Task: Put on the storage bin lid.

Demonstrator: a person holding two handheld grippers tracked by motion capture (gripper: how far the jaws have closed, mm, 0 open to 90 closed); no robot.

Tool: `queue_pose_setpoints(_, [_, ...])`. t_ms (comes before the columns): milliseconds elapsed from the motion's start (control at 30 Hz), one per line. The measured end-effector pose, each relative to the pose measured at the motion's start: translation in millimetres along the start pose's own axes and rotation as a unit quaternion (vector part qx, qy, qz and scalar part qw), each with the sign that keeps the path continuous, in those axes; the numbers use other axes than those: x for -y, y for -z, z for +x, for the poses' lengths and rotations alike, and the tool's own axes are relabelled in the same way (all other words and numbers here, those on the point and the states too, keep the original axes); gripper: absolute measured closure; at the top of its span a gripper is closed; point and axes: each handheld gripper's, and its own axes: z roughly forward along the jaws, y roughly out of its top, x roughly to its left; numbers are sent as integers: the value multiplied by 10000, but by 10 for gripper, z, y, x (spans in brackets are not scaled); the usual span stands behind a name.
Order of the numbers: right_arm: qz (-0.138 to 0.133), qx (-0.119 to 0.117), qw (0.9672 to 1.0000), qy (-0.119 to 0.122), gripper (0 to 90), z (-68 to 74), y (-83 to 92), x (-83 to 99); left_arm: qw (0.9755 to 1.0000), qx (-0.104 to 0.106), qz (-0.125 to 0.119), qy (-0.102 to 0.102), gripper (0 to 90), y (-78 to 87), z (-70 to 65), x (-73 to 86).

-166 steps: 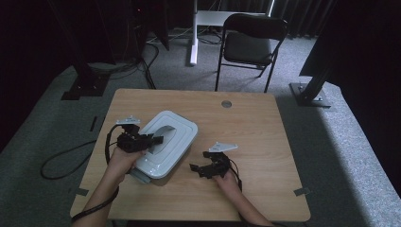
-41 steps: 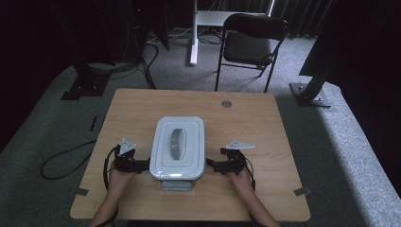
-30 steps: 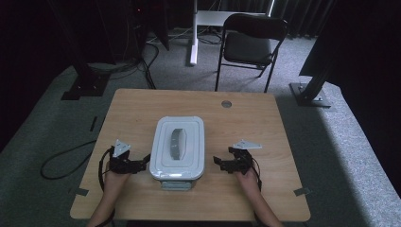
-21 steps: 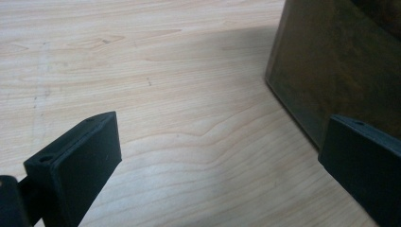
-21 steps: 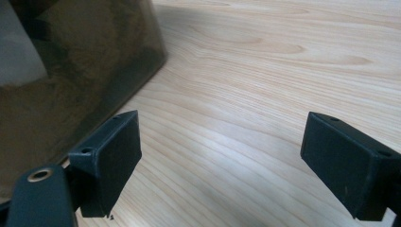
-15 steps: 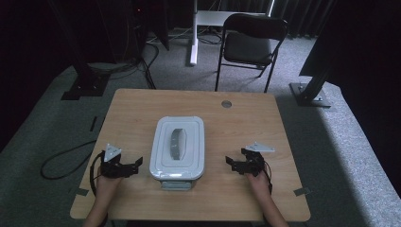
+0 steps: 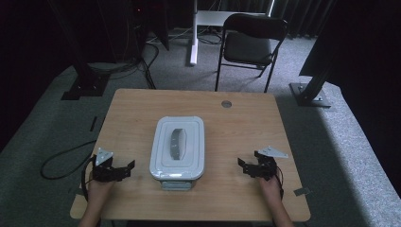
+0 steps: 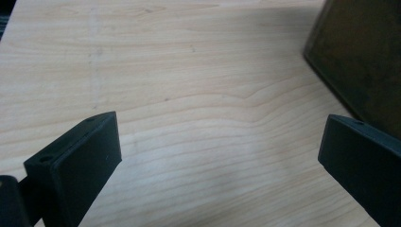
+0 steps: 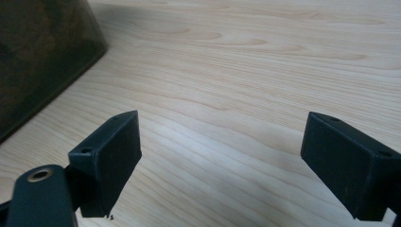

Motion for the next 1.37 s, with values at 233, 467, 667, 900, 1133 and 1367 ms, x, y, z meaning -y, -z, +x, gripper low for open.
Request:
queue_pose_setpoints(233, [-22, 261, 9997, -32, 120, -89, 137, 77, 9997, -214, 79, 75, 9, 67, 112, 91])
queue_pose_setpoints(467, [-20, 453, 9988, -178, 120, -217, 262, 179, 9987, -417, 161, 230, 9, 147, 229, 175])
queue_pose_setpoints(667, [6, 565, 9979, -317, 120, -307, 347, 268, 9974, -605, 190, 353, 9, 182, 277, 250])
queue_pose_setpoints(900, [-45, 837, 9957, -396, 120, -397, 518, 405, 9933, -997, 38, 575, 10, 276, 323, 310])
queue_pose_setpoints(1133, [-157, 1053, 9929, -534, 120, -466, 658, 491, 9885, -1295, -243, 737, 10, 375, 342, 361])
queue_pose_setpoints(1367, [-185, 1115, 9918, -591, 120, -496, 713, 537, 9866, -1397, -234, 807, 10, 402, 353, 386])
